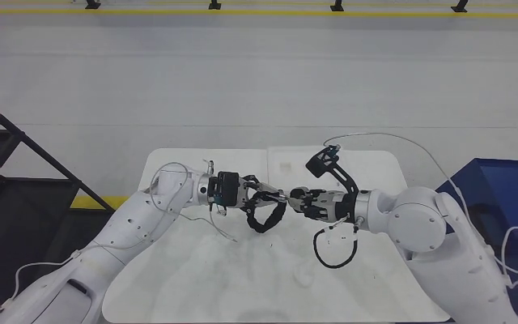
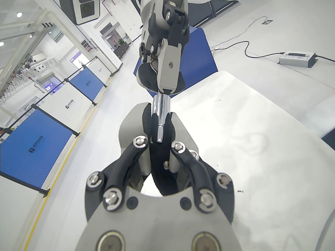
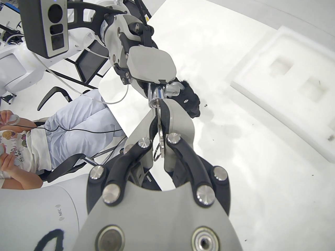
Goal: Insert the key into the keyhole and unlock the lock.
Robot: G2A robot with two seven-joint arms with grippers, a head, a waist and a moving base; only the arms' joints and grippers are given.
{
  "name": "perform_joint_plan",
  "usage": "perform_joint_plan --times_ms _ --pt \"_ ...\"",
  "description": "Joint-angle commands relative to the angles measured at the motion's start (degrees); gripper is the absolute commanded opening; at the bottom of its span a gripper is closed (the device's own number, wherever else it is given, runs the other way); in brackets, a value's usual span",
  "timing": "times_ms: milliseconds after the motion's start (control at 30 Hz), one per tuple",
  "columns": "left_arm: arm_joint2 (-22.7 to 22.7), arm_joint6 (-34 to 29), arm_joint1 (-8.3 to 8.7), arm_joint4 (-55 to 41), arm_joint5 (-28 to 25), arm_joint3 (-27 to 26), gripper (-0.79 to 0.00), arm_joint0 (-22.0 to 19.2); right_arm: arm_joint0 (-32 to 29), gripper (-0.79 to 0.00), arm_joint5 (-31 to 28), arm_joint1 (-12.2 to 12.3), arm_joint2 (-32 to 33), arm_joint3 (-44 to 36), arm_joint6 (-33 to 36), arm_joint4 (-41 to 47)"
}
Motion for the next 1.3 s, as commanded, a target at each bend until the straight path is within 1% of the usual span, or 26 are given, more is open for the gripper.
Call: perform_joint_plan --times_ms 0,333,633,1067,1100,1133,1200,1233,1267 --pt "0.1 0.2 -0.06 0.1 0.1 0.1 -0.785 -0.1 0.1 -0.785 -0.1 0.0 -0.1 0.1 0.0 0.2" --pt "0.5 1.7 -0.42 -1.5 1.1 1.4 -0.785 -0.1 0.3 -0.785 -2.7 -0.1 0.3 1.2 -0.2 4.7" --pt "1.6 1.7 -0.43 -1.0 1.2 1.4 -0.785 -0.9 0.6 -0.785 -1.8 0.0 0.1 1.7 0.4 4.4" --pt "1.7 0.5 -0.61 0.8 1.6 1.0 -0.785 -1.0 1.5 -0.785 -0.2 0.0 -1.2 3.0 1.4 3.8" --pt "1.7 0.5 -0.63 0.9 1.6 1.0 -0.785 -1.0 1.6 -0.773 -0.2 0.0 -1.2 3.1 1.3 3.9" --pt "1.8 0.4 -0.66 1.0 1.5 1.1 -0.785 -1.0 1.6 -0.579 -0.3 0.0 -1.2 3.2 1.2 4.0" --pt "1.9 0.4 -0.75 0.9 1.2 1.3 -0.785 -1.0 1.7 -0.434 -0.4 -0.1 -1.2 3.5 1.0 4.1" --pt "1.9 0.4 -0.81 0.7 1.1 1.5 -0.785 -1.0 1.7 -0.4 -0.5 0.0 -1.1 3.6 0.9 4.2" --pt "2.0 0.4 -0.88 0.6 1.0 1.7 -0.785 -1.0 1.7 -0.299 -0.7 0.0 -1.0 3.7 0.9 4.3"
